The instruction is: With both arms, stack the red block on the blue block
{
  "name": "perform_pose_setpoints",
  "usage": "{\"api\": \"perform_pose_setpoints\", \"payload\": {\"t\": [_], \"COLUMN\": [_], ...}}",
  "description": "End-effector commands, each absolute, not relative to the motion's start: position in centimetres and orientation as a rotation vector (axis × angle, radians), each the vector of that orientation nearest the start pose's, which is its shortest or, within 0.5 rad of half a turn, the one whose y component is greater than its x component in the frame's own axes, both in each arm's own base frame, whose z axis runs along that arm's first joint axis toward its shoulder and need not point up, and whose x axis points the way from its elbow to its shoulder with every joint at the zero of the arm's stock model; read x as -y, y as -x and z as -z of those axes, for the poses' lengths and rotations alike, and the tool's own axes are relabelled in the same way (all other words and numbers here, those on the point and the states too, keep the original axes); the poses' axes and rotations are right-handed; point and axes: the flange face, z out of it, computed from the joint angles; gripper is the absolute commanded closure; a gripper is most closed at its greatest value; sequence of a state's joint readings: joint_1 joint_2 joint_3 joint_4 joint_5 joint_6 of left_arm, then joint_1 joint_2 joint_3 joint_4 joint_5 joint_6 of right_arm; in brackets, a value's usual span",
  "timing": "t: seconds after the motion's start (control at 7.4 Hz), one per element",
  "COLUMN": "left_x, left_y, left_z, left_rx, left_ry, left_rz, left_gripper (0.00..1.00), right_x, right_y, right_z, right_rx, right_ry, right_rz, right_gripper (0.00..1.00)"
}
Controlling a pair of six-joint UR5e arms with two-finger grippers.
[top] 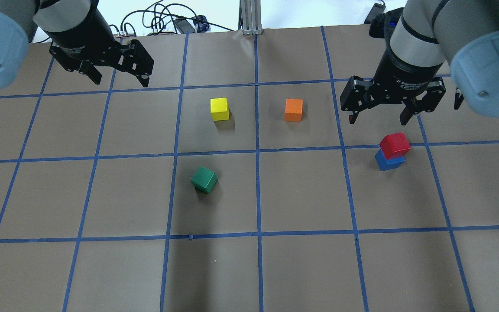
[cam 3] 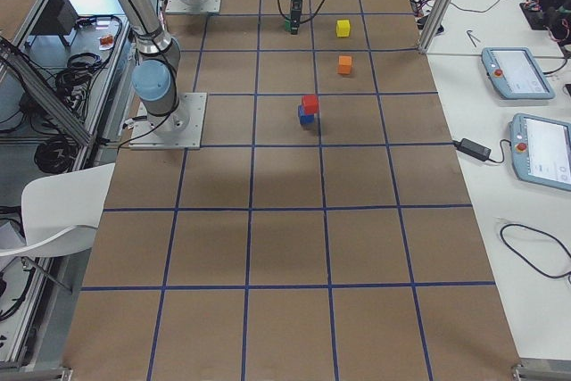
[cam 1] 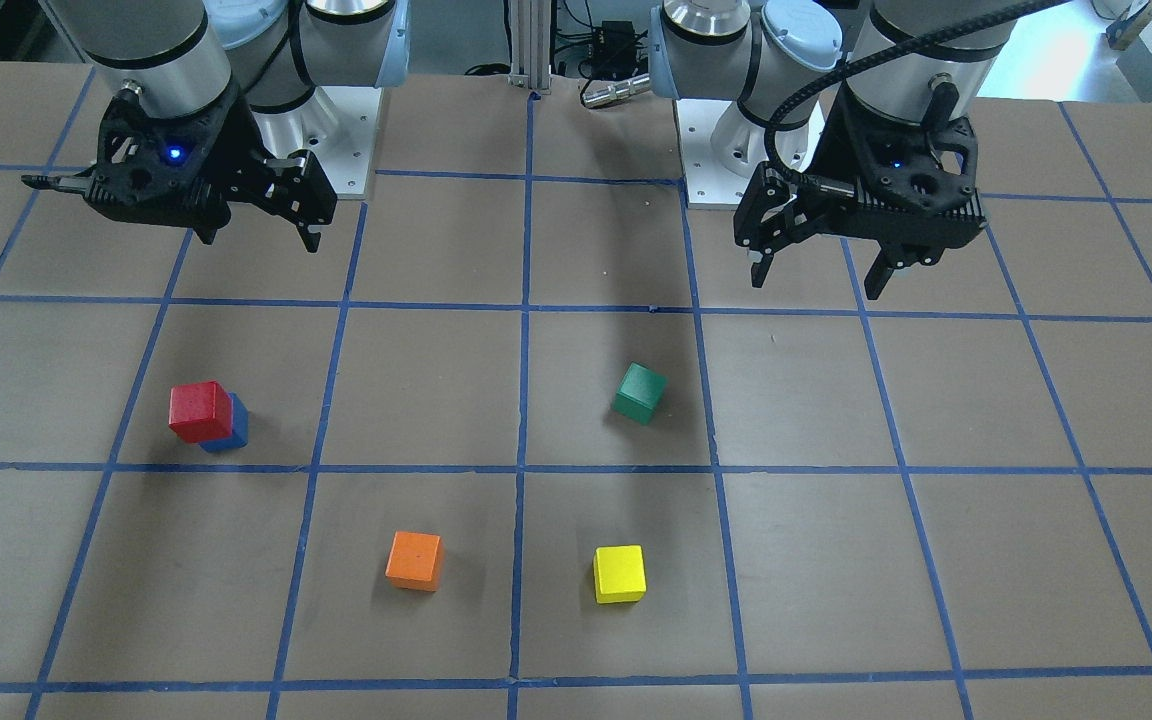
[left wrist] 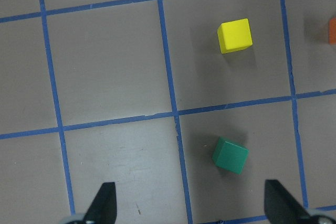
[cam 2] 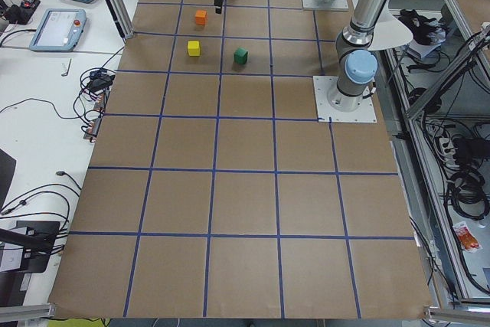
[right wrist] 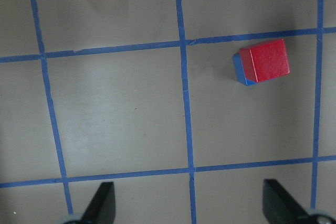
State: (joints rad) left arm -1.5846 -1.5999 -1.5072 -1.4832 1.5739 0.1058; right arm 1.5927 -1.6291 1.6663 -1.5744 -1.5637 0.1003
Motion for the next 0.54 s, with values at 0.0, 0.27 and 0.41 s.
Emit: {"api": "perform_pose_setpoints", "payload": {"t": [0.0,0.27,0.41], "left_x": [51.38,51.47,51.47], "left_y": [13.99,13.95,13.94], "left_z": [-51.35,-51.63,-51.70], "left_rx": [-3.120,-3.114,-3.113], "left_ry": [-0.186,-0.190,-0.190], "left_rz": [0.194,0.200,0.200], "left_gripper": [0.00,0.00,0.00], "right_x": [45.64,45.64,45.17], "right_y": [-14.18,-14.22,-14.37], "right_z": [-47.13,-47.42,-47.76], "right_rx": [-3.134,-3.129,-3.127], "right_ry": [-0.106,-0.106,-0.104], "right_rz": [-0.068,-0.059,-0.047], "right_gripper": [0.00,0.00,0.00]}}
